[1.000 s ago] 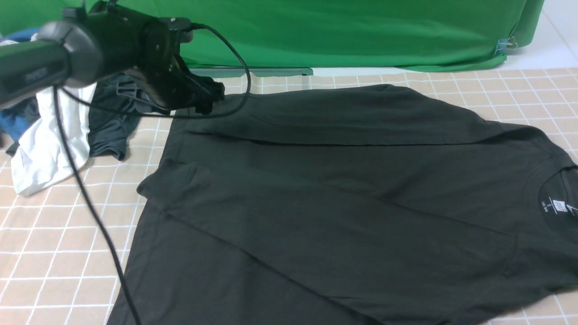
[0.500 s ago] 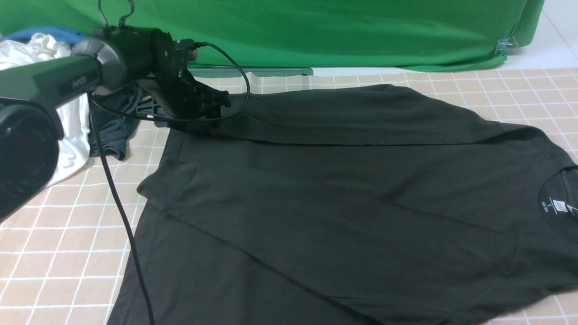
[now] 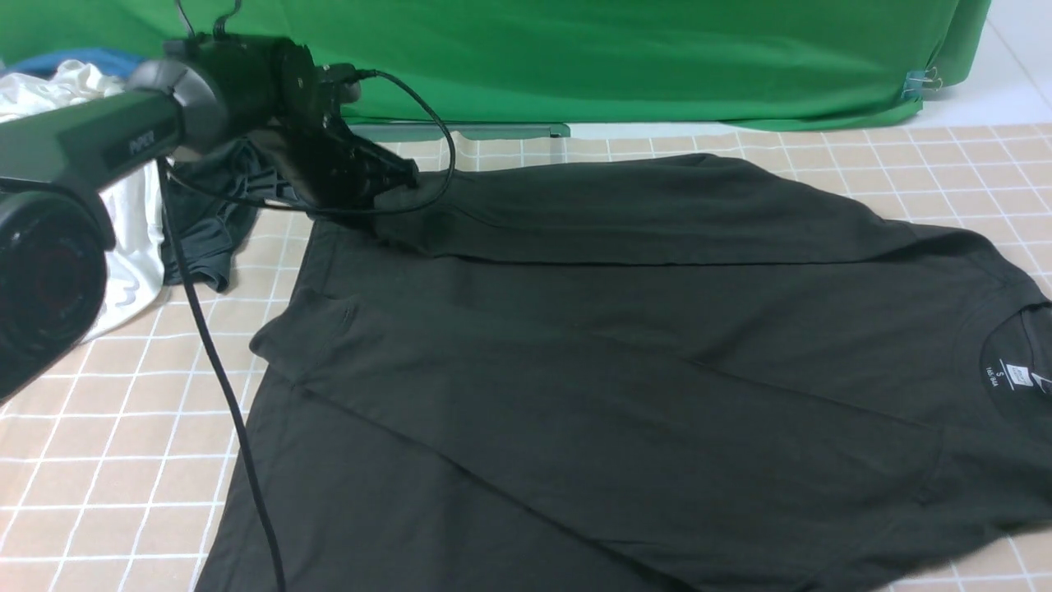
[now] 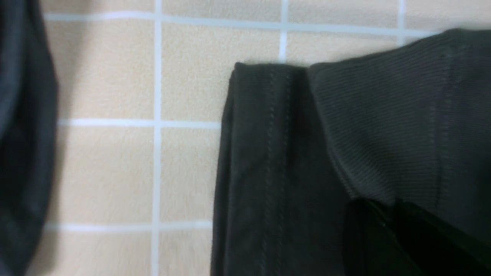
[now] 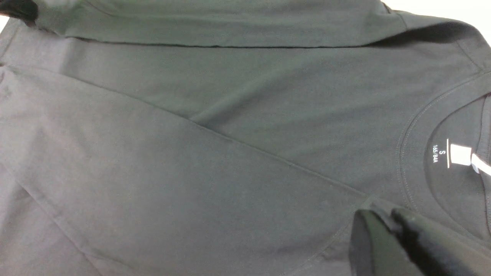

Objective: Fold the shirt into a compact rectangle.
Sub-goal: 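Grab the top left corner of the dark shirt with the left gripper, then fold the left side of the dark shirt inward over its body with the left gripper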

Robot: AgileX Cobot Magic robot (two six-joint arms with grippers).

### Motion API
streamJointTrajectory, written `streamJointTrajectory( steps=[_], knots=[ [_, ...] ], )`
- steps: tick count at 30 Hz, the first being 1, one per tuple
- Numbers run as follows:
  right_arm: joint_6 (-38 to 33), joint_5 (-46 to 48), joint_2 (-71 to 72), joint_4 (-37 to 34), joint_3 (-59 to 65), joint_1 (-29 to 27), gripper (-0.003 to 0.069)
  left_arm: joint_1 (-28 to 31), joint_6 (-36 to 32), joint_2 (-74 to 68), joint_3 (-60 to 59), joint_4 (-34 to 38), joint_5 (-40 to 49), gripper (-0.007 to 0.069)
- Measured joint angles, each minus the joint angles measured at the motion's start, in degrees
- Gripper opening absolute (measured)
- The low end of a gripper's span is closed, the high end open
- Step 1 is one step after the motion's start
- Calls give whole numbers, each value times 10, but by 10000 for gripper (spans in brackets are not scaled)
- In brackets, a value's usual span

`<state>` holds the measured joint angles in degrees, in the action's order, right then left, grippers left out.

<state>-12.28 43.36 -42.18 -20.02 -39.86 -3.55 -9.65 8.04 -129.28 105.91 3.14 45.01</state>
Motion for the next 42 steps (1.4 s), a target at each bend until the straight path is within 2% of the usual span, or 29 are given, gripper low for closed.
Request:
streamJointTrajectory(
  steps=[11,15,22,26,30,39,42],
  knots=[
    [0,1,0,0,0,0,101,-1,-40,108,22,49,174,36],
    [0,1,0,0,0,0,107,-1,-39,159,-16,49,215,36],
    [0,1,0,0,0,0,116,-2,-9,258,-175,49,217,36],
    [0,1,0,0,0,0,123,-18,10,316,-300,44,174,36],
    [0,1,0,0,0,0,123,-26,24,343,-362,44,141,36],
    [0,1,0,0,0,0,133,-28,27,346,-429,23,117,42],
    [0,1,0,0,0,0,134,-29,15,346,-430,35,125,97]
  ],
)
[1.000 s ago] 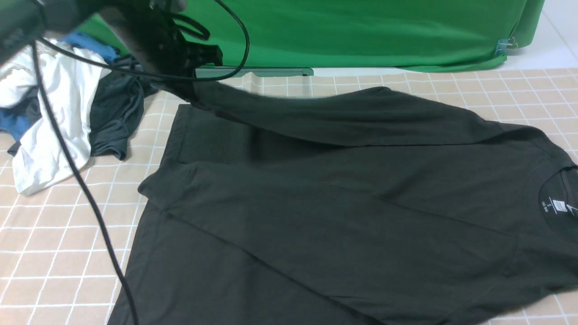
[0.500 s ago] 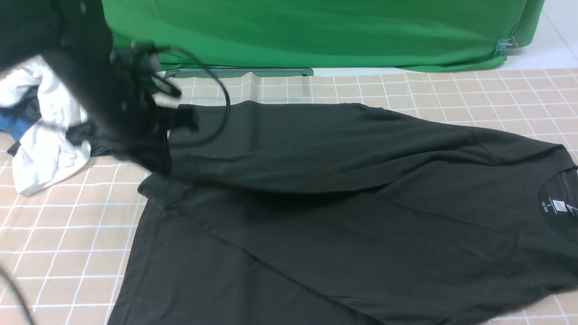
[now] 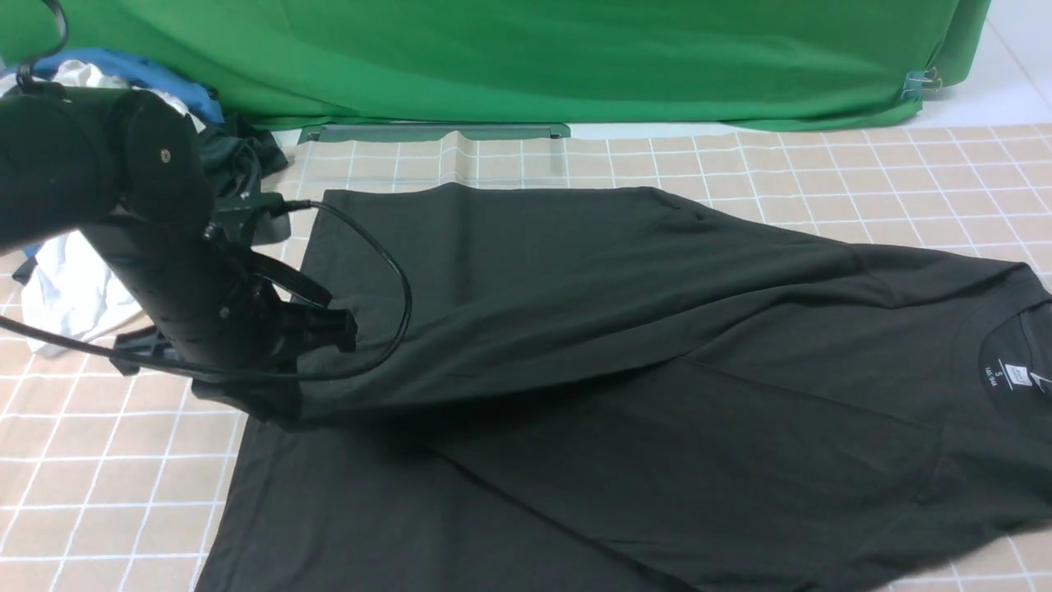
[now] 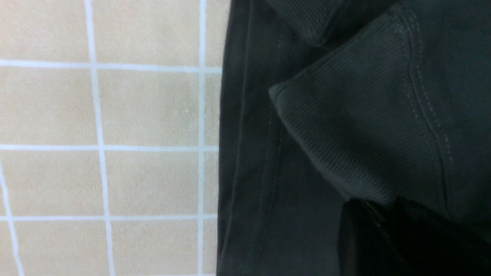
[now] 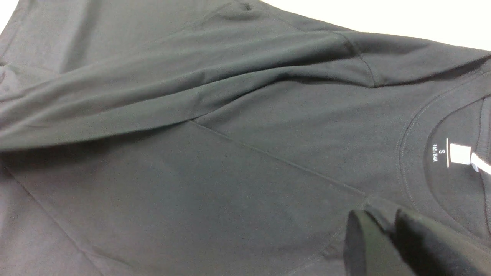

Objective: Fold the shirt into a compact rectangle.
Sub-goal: 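Fold the left side of the dark shirt inward over its body with the left gripper, then grasp the near edge of the shirt at its hem and shoulder corners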

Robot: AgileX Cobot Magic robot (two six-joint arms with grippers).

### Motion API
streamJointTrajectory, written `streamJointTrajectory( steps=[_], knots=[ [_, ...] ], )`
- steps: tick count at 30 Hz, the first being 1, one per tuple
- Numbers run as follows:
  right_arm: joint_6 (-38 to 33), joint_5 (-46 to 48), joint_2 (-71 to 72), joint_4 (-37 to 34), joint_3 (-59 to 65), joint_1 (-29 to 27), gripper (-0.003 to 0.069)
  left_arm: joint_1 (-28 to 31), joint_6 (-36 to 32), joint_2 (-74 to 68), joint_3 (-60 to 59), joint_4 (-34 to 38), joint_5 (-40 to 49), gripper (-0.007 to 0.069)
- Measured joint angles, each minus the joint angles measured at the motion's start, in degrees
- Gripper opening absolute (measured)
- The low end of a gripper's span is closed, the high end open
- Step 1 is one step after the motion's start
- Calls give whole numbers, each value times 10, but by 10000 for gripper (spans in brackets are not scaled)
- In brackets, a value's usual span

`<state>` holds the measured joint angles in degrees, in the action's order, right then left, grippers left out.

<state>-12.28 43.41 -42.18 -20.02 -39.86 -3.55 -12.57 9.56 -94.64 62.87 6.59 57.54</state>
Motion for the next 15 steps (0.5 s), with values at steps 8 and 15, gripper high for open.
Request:
streamJointTrajectory(
  steps=[8,15],
  knots=[
    [0,0,-1,0,0,0,143,0,-22,2,-2,3,56,402],
    [1,10,-37,0,-1,0,143,0,-23,32,-104,11,44,453]
  ],
)
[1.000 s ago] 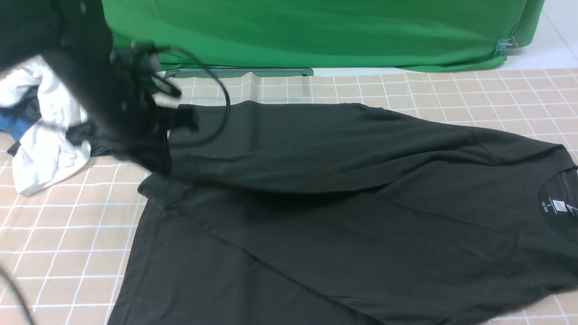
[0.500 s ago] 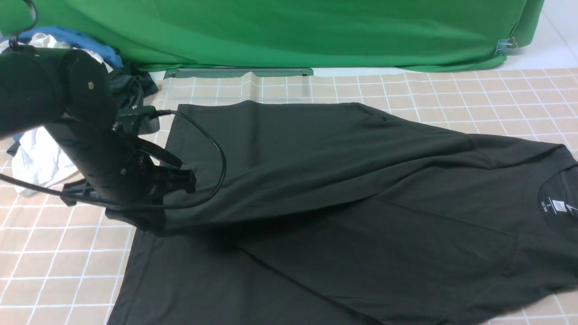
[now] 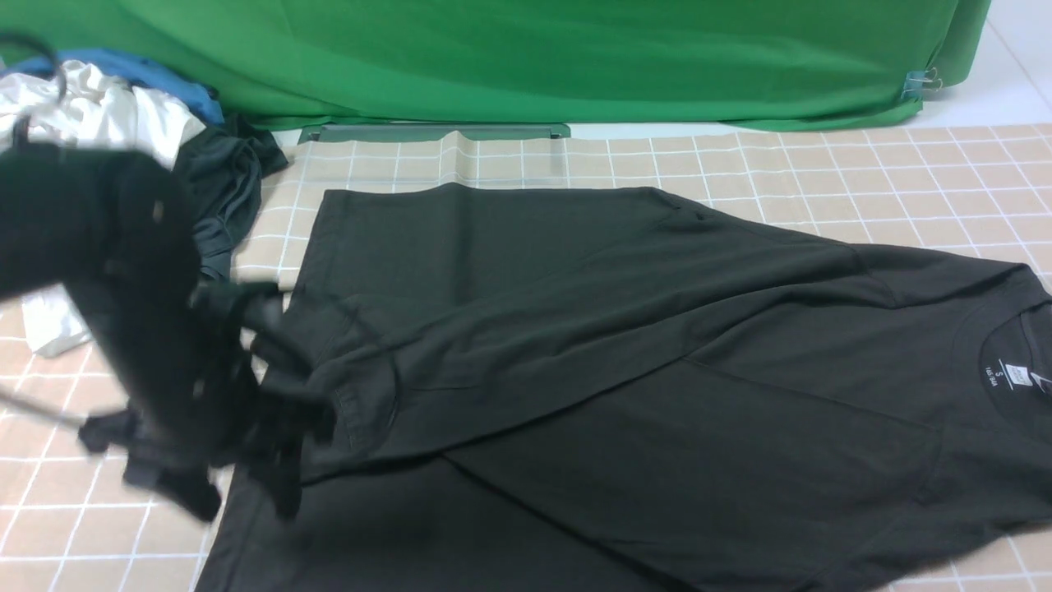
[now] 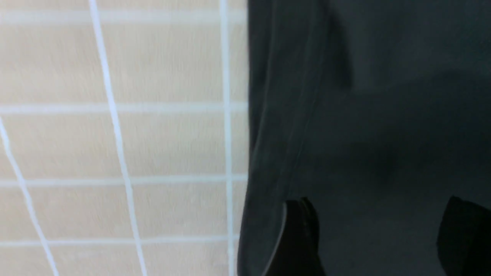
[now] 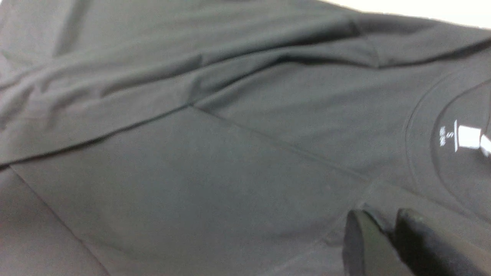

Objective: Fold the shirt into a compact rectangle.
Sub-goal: 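Grasp the near edge of the shirt at its hem and shoulder corners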

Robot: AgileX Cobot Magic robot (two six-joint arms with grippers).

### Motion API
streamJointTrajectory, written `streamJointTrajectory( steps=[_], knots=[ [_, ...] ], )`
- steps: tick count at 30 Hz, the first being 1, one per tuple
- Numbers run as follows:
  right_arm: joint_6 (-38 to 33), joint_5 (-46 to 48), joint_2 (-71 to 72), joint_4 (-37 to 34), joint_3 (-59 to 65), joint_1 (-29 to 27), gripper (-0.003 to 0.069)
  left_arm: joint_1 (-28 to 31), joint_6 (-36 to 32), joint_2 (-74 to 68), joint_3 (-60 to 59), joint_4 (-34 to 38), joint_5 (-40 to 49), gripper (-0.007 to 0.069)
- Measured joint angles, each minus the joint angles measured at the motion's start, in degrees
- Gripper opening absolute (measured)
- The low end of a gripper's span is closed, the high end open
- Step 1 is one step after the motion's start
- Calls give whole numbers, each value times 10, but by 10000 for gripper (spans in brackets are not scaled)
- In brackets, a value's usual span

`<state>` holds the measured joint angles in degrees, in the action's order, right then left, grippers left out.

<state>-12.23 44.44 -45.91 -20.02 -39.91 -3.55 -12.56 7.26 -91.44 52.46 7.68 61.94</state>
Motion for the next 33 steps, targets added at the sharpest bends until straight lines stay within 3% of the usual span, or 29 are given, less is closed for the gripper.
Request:
streamJointTrajectory(
  steps=[10,17,26,33],
  knots=[
    [0,-1,-48,-3,-1,0,144,0,0,21,-119,9,-35,455],
    [0,-9,-48,-8,-2,0,144,0,3,44,-162,5,-62,507],
    [-1,-10,-48,-9,-2,0,144,0,33,85,-187,-28,-73,519],
    [-1,-11,-48,-9,-2,0,144,0,31,101,-231,-16,-137,519]
  ],
)
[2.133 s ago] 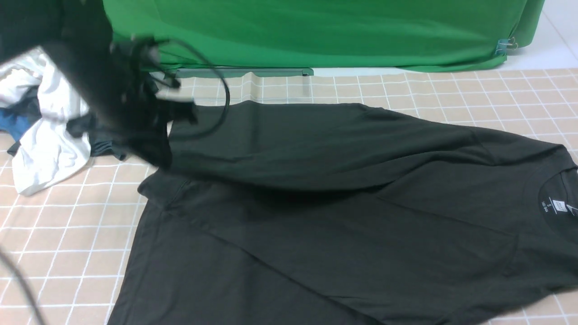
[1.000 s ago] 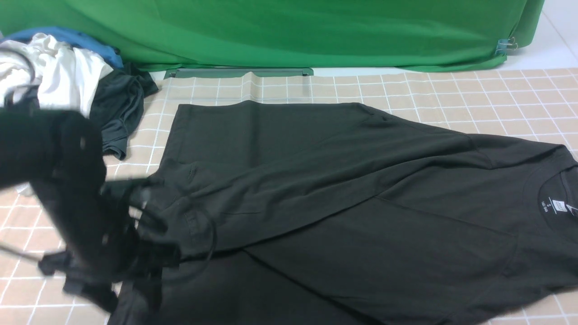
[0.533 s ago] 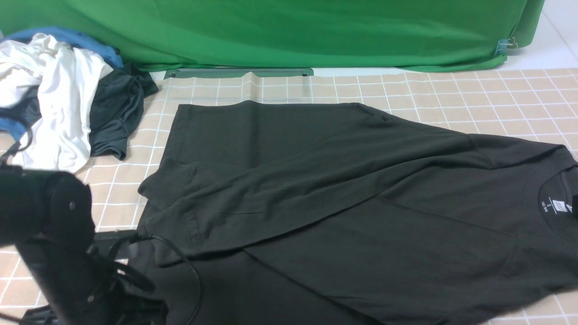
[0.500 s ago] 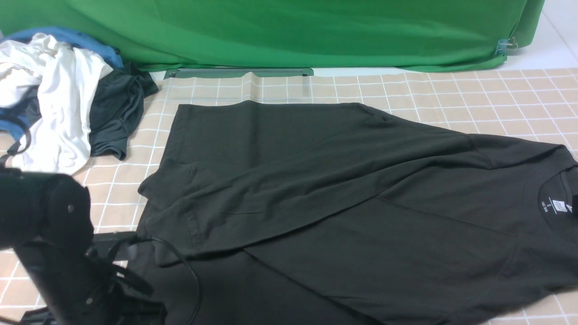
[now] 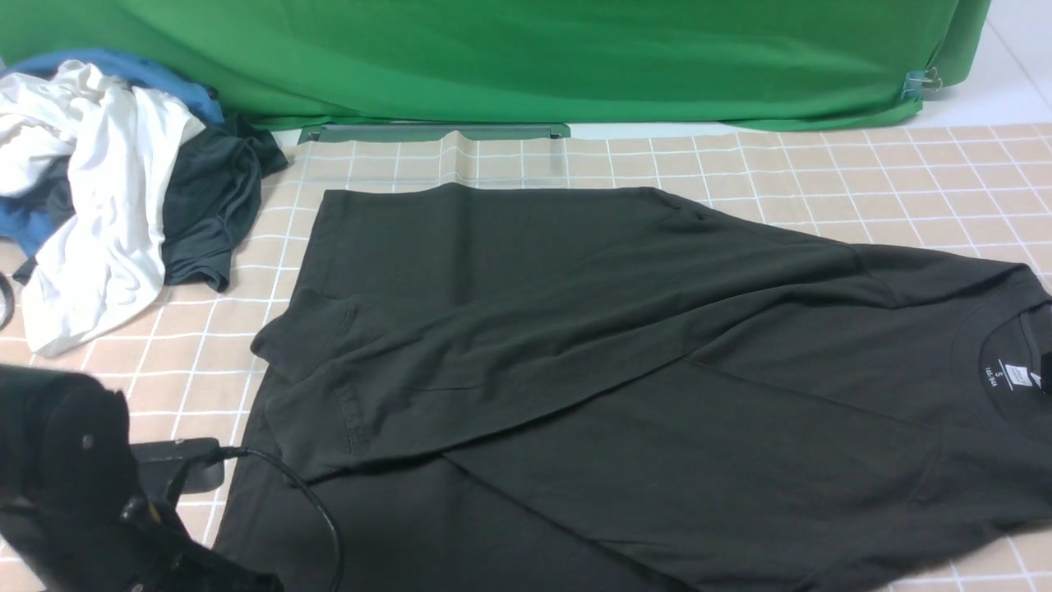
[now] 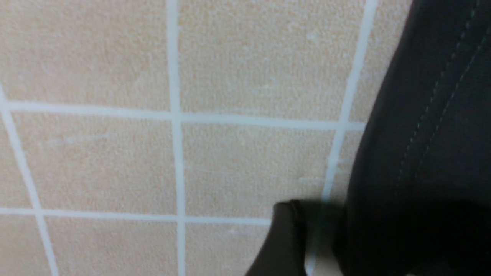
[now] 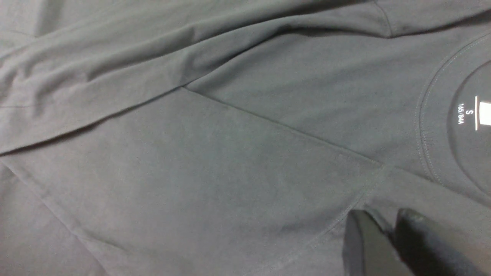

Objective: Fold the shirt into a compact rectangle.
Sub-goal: 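Grasp the near edge of the shirt at its hem and shoulder corners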

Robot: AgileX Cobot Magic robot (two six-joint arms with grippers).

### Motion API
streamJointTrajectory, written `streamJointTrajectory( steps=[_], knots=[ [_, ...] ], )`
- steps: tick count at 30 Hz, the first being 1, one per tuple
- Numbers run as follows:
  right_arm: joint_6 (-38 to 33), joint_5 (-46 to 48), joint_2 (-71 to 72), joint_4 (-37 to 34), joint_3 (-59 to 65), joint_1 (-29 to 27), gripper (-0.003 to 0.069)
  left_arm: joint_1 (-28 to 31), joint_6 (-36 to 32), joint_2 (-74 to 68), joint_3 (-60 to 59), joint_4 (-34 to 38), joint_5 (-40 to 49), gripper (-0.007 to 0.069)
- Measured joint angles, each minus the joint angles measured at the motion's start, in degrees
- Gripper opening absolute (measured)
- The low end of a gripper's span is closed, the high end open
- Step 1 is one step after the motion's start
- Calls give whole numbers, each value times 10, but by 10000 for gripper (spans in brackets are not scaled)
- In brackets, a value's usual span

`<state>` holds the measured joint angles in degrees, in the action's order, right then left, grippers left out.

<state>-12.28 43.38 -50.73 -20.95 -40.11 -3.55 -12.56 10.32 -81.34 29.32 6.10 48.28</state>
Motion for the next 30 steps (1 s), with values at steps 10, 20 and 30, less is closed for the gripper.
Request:
streamJointTrajectory(
  steps=[10,20,30],
  knots=[
    [0,52,-10,0,-22,0,144,0,-39,19,-2,19,-10,41],
    [-65,236,-108,1,-123,20,149,0,-17,167,47,28,78,33],
    [-89,105,-173,71,-23,241,491,0,14,244,49,15,122,33]
  ],
)
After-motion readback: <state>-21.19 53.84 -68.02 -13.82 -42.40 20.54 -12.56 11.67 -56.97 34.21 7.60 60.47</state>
